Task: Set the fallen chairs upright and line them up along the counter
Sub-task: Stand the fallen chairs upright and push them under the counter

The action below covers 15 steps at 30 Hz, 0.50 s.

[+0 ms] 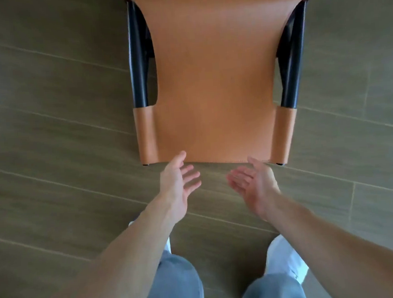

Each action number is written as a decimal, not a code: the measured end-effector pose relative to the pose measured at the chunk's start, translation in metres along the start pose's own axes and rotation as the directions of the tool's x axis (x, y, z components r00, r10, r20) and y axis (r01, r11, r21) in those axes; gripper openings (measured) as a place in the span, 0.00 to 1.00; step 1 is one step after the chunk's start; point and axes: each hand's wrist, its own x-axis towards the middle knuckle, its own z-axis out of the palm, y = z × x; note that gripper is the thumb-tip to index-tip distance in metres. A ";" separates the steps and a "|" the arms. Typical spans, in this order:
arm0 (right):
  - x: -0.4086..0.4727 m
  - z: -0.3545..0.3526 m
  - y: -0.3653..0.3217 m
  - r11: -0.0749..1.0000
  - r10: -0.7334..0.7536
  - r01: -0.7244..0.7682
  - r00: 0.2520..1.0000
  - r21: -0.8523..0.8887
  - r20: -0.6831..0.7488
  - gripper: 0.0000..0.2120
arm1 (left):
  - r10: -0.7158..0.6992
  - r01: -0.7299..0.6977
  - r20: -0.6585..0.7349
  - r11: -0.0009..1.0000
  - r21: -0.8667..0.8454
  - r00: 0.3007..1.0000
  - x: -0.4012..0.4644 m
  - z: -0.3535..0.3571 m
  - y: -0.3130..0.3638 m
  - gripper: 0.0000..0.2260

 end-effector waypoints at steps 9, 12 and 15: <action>0.082 -0.013 -0.009 0.908 0.042 -0.060 0.998 0.415 0.053 0.37 | -0.053 0.053 -0.005 0.999 0.002 0.999 0.072 -0.018 -0.061 0.21; 0.073 -0.008 -0.013 0.914 0.080 -0.105 0.994 0.393 0.079 0.32 | -0.090 0.089 -0.010 0.994 -0.064 0.996 0.059 -0.015 -0.065 0.20; 0.053 -0.003 -0.022 0.938 0.109 -0.106 0.994 0.331 0.007 0.25 | -0.119 0.119 0.008 0.986 -0.120 0.993 0.036 -0.007 -0.055 0.19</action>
